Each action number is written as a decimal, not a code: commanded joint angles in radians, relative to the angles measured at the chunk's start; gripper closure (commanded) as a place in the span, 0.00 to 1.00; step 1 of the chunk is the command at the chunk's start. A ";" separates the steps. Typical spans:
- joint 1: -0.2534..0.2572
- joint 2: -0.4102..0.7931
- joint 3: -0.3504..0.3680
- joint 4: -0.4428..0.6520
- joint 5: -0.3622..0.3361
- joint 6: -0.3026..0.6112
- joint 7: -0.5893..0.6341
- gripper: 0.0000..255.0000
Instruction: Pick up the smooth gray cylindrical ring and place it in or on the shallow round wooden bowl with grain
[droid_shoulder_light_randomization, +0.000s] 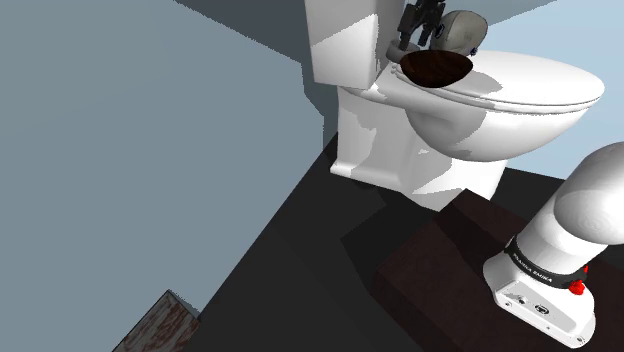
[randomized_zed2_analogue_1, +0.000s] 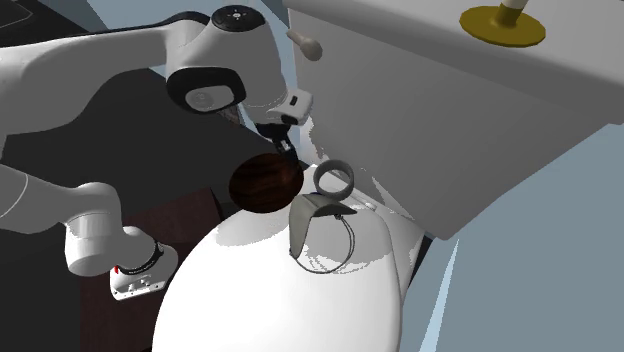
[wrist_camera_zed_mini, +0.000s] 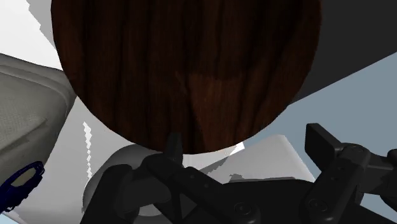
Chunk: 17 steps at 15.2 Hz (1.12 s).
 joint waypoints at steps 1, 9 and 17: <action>-0.004 0.075 -0.020 0.076 0.011 0.000 -0.037 0.00; -0.026 0.286 -0.064 0.275 0.063 0.013 -0.134 0.00; -0.024 0.291 -0.062 0.207 0.065 0.086 -0.136 0.00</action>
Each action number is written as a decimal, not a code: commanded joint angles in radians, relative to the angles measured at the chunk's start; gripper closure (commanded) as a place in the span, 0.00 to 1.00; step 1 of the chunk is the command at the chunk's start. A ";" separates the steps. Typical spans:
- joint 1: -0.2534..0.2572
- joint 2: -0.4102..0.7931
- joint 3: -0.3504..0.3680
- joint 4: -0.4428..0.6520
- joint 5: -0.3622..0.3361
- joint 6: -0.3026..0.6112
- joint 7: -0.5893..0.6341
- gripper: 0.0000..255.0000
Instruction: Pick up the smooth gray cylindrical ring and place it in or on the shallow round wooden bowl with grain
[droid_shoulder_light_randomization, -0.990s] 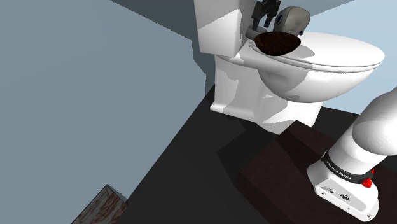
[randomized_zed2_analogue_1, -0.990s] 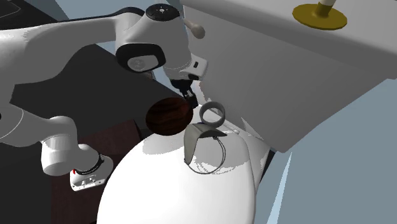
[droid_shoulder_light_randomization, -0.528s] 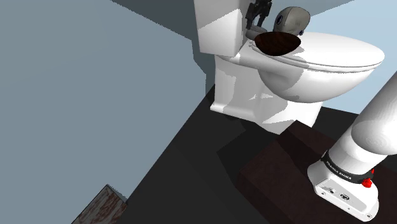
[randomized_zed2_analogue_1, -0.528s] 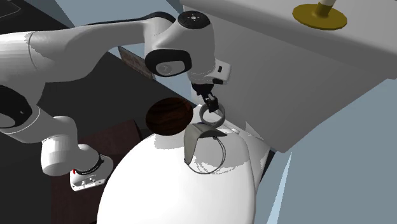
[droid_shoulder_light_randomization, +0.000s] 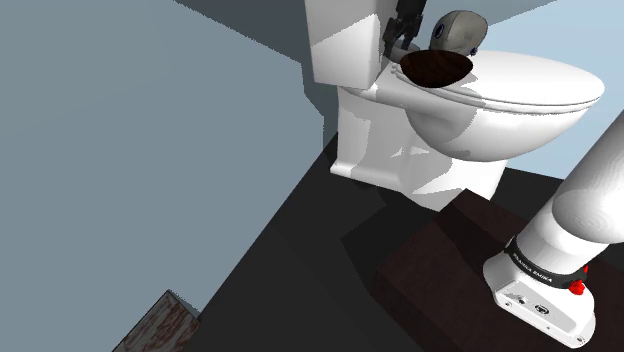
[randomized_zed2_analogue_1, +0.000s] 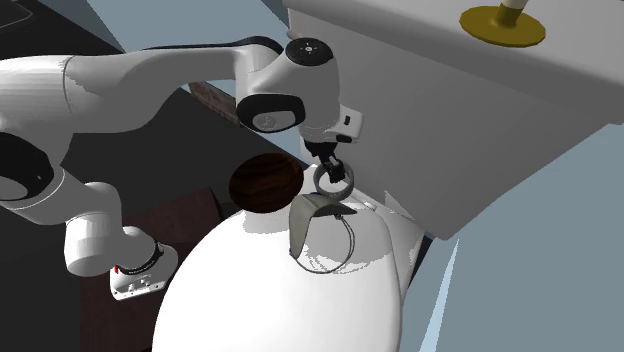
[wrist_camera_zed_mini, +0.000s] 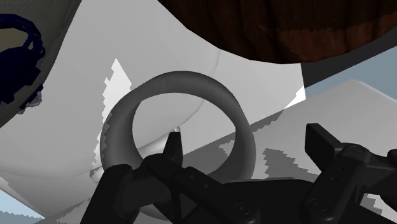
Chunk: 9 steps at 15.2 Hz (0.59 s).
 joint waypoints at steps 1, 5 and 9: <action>0.000 0.001 0.000 -0.002 0.000 0.003 0.000 0.00; 0.000 0.001 0.000 -0.002 0.000 0.003 0.000 0.00; 0.000 0.001 0.000 -0.002 0.000 0.003 0.000 1.00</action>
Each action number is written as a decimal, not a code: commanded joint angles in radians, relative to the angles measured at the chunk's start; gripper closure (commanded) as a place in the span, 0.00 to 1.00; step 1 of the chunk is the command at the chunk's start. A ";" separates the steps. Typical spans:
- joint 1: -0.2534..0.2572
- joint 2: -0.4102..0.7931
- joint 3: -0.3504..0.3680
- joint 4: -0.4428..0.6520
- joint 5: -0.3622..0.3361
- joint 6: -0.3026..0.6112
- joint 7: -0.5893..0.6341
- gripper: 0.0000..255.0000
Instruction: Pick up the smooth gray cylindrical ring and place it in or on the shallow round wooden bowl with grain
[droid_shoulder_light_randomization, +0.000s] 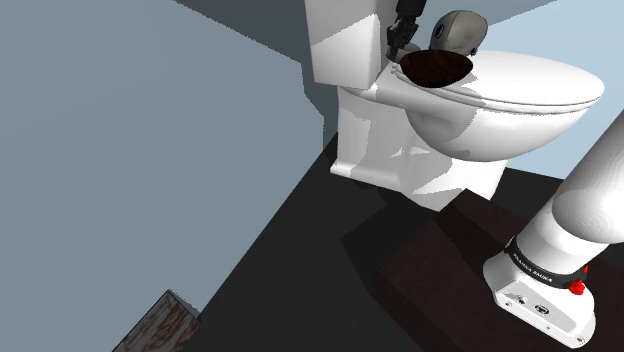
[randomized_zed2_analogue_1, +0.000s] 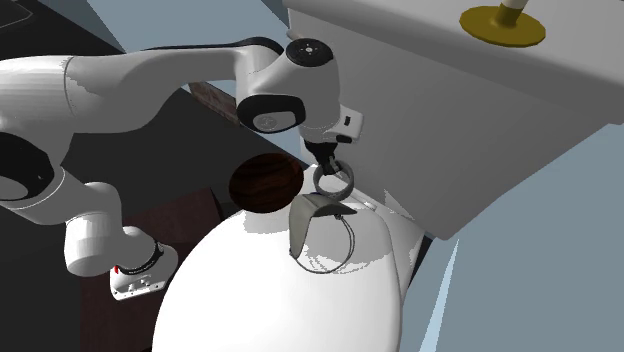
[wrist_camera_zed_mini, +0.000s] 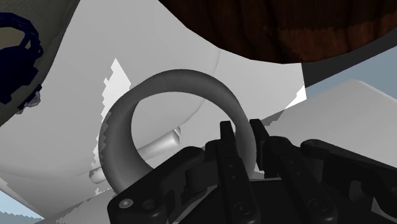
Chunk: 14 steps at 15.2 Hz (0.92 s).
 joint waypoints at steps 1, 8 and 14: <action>0.000 0.000 0.000 0.000 0.000 0.000 0.000 1.00; 0.000 0.002 0.000 0.029 0.000 -0.027 0.002 1.00; -0.002 0.014 -0.002 0.124 0.001 -0.111 0.006 1.00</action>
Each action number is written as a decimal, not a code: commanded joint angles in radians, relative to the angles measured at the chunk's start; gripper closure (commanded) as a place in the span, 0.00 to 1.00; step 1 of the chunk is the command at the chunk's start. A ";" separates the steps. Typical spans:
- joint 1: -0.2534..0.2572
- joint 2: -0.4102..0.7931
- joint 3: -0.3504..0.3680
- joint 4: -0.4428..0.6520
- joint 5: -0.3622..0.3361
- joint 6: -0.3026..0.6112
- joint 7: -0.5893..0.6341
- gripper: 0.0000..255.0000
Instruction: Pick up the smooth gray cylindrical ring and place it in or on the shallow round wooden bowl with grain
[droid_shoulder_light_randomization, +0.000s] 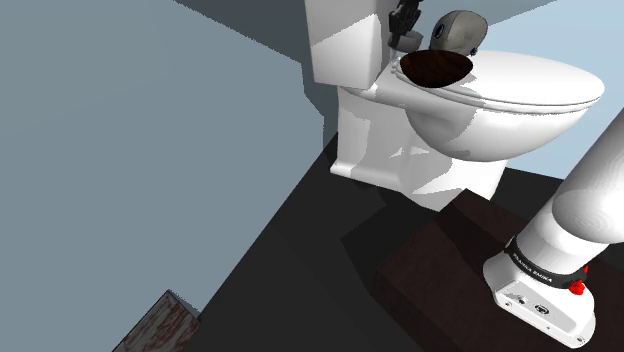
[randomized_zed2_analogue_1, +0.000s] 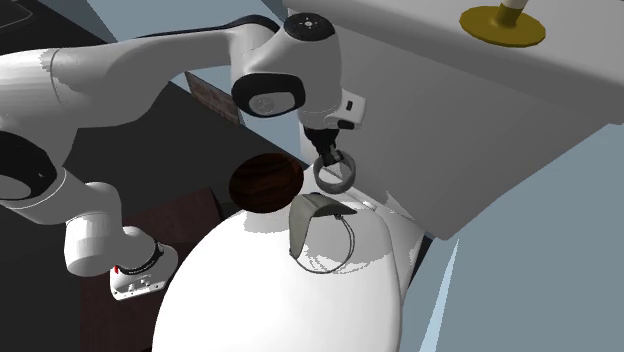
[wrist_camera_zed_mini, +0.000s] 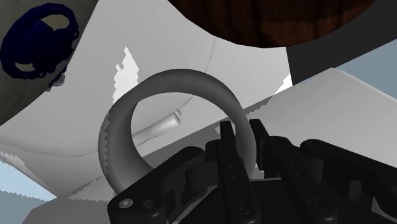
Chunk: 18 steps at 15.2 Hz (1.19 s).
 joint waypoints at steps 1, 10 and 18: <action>-0.002 0.006 -0.002 0.036 0.001 -0.030 -0.001 1.00; -0.008 0.046 -0.006 0.210 0.011 -0.166 0.002 1.00; -0.020 0.106 -0.011 0.395 0.027 -0.293 0.003 1.00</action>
